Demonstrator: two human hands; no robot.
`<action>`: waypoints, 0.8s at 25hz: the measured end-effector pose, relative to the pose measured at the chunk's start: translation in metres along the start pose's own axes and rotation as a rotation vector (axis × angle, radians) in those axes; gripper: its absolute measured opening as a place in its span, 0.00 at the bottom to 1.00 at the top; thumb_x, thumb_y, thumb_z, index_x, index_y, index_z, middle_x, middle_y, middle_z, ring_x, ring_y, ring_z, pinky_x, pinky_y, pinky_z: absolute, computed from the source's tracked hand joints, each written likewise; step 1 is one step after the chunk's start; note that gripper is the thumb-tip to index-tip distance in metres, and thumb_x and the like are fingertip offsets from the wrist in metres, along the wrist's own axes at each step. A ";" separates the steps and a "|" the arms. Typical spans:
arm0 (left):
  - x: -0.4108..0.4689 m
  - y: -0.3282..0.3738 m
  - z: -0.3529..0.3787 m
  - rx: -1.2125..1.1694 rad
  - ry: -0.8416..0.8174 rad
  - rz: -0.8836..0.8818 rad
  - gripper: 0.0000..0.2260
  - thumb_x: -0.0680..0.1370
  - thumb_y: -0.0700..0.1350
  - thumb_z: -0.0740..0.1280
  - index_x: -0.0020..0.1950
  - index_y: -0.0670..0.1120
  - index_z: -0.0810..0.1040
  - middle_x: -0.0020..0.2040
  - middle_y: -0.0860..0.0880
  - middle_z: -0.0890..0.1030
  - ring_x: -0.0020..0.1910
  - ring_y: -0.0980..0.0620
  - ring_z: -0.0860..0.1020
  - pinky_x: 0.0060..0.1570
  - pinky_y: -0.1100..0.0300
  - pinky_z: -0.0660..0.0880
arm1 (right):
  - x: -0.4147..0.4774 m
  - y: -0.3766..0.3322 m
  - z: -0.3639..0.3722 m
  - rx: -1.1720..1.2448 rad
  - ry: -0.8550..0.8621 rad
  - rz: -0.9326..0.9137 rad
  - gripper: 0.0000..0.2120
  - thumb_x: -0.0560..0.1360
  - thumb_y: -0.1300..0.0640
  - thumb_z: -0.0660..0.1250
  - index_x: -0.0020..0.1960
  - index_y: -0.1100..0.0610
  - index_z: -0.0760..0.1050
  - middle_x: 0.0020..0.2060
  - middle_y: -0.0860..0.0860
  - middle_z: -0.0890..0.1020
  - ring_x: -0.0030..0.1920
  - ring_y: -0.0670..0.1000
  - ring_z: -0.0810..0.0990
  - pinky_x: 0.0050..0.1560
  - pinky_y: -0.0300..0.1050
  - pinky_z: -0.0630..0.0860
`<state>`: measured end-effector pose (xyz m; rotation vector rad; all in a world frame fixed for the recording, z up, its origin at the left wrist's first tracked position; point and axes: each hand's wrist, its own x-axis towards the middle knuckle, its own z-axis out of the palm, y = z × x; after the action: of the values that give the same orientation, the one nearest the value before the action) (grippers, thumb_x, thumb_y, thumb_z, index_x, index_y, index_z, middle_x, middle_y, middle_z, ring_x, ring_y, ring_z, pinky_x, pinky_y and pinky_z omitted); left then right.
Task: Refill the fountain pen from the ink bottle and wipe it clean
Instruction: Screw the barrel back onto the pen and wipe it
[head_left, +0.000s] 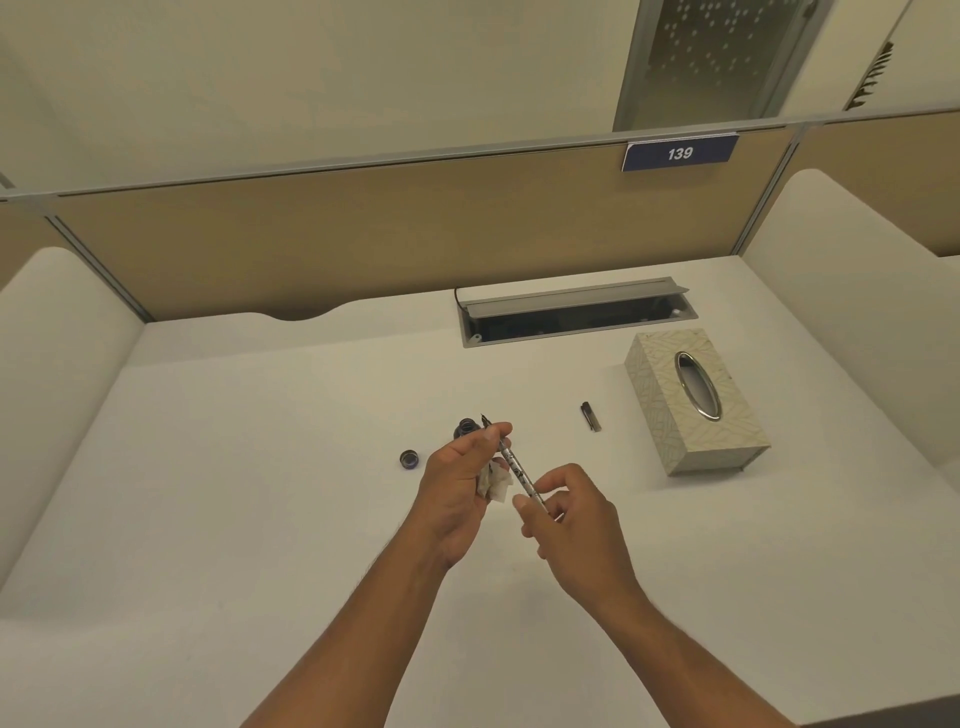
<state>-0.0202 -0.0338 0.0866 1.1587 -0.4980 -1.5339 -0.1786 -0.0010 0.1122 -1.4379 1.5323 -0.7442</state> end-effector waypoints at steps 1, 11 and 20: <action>0.001 0.000 0.000 -0.001 0.002 0.001 0.18 0.74 0.51 0.76 0.58 0.41 0.88 0.43 0.49 0.84 0.35 0.50 0.74 0.41 0.51 0.71 | 0.000 0.001 0.001 -0.016 0.000 -0.001 0.07 0.80 0.46 0.69 0.49 0.49 0.76 0.35 0.49 0.87 0.32 0.46 0.83 0.42 0.53 0.84; -0.004 0.003 0.003 -0.008 0.000 -0.010 0.16 0.73 0.51 0.76 0.55 0.43 0.90 0.50 0.47 0.84 0.38 0.50 0.77 0.43 0.53 0.73 | 0.001 0.001 0.000 -0.024 -0.007 -0.011 0.09 0.83 0.46 0.64 0.48 0.50 0.76 0.33 0.49 0.87 0.29 0.42 0.79 0.37 0.49 0.79; -0.006 0.003 0.005 -0.004 0.006 -0.010 0.10 0.79 0.48 0.73 0.54 0.44 0.90 0.48 0.48 0.84 0.38 0.52 0.77 0.44 0.54 0.73 | 0.002 0.000 0.000 -0.036 -0.018 -0.018 0.09 0.83 0.48 0.64 0.47 0.50 0.77 0.33 0.50 0.86 0.28 0.41 0.79 0.36 0.46 0.77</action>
<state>-0.0229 -0.0307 0.0939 1.1644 -0.4858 -1.5391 -0.1782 -0.0027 0.1120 -1.4833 1.5279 -0.7160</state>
